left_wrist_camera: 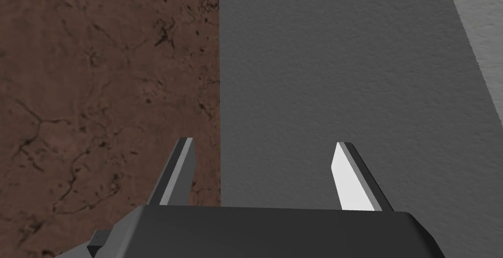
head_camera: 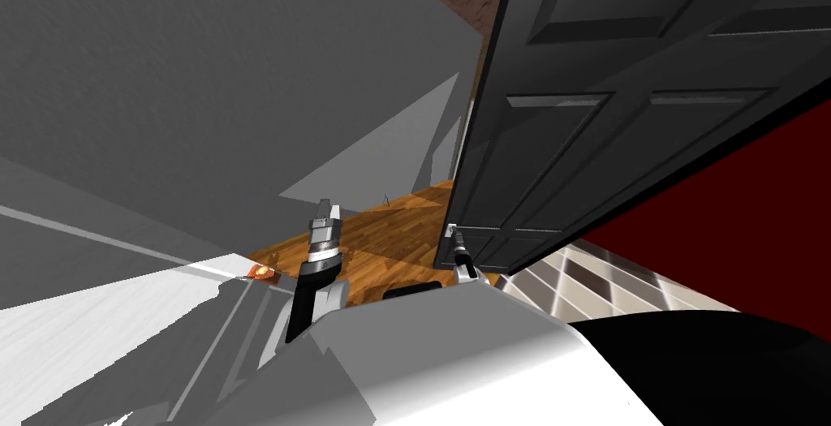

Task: Push the door open

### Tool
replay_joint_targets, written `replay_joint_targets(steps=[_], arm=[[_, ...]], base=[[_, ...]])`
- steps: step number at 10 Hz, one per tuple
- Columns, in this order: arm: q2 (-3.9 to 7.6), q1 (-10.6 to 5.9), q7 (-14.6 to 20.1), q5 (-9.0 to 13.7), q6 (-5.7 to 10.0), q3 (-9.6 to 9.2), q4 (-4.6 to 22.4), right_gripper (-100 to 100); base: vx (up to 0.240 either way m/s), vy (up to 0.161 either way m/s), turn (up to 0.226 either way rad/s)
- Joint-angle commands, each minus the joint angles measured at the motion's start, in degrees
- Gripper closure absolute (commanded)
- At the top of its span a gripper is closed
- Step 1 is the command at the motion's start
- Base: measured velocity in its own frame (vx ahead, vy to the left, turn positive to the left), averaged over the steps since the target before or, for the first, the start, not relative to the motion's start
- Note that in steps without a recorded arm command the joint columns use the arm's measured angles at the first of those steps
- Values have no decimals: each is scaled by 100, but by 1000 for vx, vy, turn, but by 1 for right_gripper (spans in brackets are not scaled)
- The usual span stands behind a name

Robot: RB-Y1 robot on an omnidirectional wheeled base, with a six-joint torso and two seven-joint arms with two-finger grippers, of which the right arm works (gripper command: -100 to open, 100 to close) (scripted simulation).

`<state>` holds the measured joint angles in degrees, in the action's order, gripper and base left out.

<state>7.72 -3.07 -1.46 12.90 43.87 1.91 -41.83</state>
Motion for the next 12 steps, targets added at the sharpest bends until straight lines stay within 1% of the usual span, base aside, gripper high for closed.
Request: replay_joint_targets(steps=[1,6,7,8,9,10,12], arm=[[31,-16,-35,58,36,124,16,100],[40,-32,-148,207,62,431,86,100],[41,-34,-159,222,65,461,93,100],[35,-5,-146,210,66,434,117,100],[56,-9,-179,269,73,538,115,100],[59,-8,-187,282,75,560,118,100],[70,-5,-226,343,82,664,133,100]], base=[[221,49,-54],[197,65,-61],[196,40,-45],[81,6,-21],[126,8,-49],[202,15,-42],[179,32,-41]])
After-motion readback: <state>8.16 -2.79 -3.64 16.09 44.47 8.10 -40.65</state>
